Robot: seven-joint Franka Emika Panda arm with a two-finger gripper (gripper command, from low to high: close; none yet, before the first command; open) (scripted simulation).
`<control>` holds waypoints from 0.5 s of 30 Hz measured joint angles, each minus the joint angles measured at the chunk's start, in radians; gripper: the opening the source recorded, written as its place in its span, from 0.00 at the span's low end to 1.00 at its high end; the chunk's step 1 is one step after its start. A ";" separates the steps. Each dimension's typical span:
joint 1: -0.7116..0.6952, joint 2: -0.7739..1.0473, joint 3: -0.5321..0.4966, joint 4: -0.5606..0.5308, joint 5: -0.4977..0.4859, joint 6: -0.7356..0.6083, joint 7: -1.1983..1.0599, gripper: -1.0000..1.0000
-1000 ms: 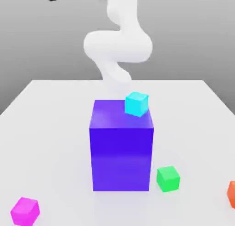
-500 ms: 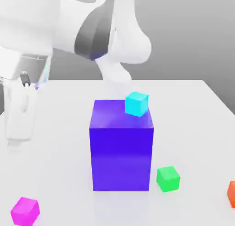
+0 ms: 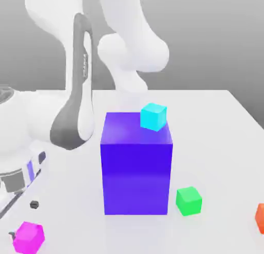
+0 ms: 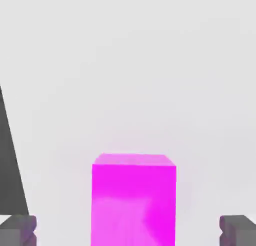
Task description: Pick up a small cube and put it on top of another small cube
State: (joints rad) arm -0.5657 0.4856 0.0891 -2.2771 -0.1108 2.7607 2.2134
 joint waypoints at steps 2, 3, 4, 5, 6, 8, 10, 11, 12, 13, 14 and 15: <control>0.004 0.024 -0.005 0.005 -0.004 0.018 0.004 0.00; 0.004 0.024 -0.005 0.005 -0.004 0.019 0.004 0.00; 0.004 0.024 -0.005 0.005 -0.004 0.019 0.004 0.00; 0.004 0.024 -0.005 0.005 -0.004 0.020 0.004 0.00; 0.004 0.024 -0.005 0.005 -0.004 0.021 0.004 0.00; 0.004 0.022 -0.005 0.005 -0.002 0.019 0.003 0.00; -0.006 -0.037 0.008 -0.008 0.010 -0.026 -0.005 0.00; -0.010 -0.072 0.013 -0.016 0.017 -0.054 -0.011 0.00; -0.014 -0.105 0.019 -0.021 0.024 -0.081 -0.018 0.00; -0.020 -0.122 0.028 -0.008 0.034 -0.100 -0.031 0.00; -0.019 -0.145 0.043 -0.005 0.048 -0.116 -0.040 0.00; -0.015 -0.171 0.061 -0.008 0.065 -0.130 -0.045 0.00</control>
State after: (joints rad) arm -0.5803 0.3150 0.1503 -2.2850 -0.0454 2.6307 2.1680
